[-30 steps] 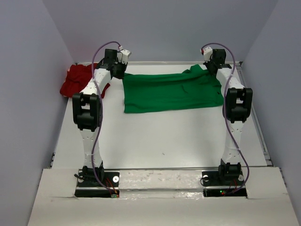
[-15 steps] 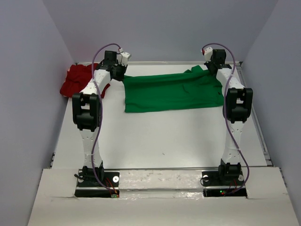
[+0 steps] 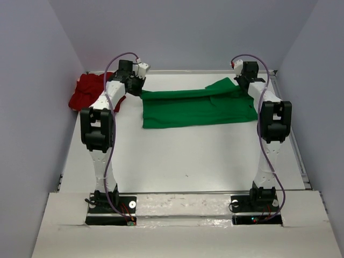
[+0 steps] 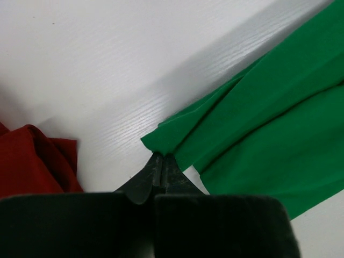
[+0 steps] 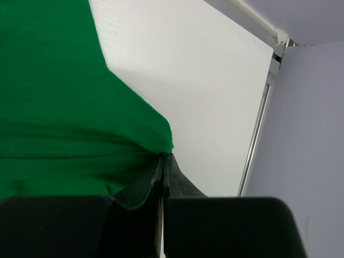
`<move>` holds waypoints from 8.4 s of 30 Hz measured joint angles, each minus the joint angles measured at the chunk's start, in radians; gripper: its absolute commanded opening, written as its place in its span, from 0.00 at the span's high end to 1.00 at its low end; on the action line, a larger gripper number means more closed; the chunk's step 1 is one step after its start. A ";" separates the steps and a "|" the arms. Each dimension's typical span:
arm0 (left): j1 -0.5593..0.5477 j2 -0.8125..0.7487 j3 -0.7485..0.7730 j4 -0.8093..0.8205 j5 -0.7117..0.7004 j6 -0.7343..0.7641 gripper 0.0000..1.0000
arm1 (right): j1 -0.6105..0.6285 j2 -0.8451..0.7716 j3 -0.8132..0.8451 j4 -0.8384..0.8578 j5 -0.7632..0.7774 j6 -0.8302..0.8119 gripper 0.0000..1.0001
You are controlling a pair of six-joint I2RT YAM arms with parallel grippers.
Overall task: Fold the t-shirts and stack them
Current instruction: Fold the other side of the tshirt into a rectangle
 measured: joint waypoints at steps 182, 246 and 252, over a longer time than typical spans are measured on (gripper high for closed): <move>-0.198 -0.055 -0.014 -0.100 -0.624 0.097 0.49 | 0.000 0.037 0.360 -0.212 -0.160 0.079 0.79; -0.033 -0.101 -0.142 -0.089 -0.497 0.052 0.47 | 0.076 0.436 0.630 -0.260 -0.513 0.046 0.99; -0.045 -0.101 -0.143 -0.089 -0.497 0.055 0.47 | 0.076 0.436 0.630 -0.259 -0.510 0.038 1.00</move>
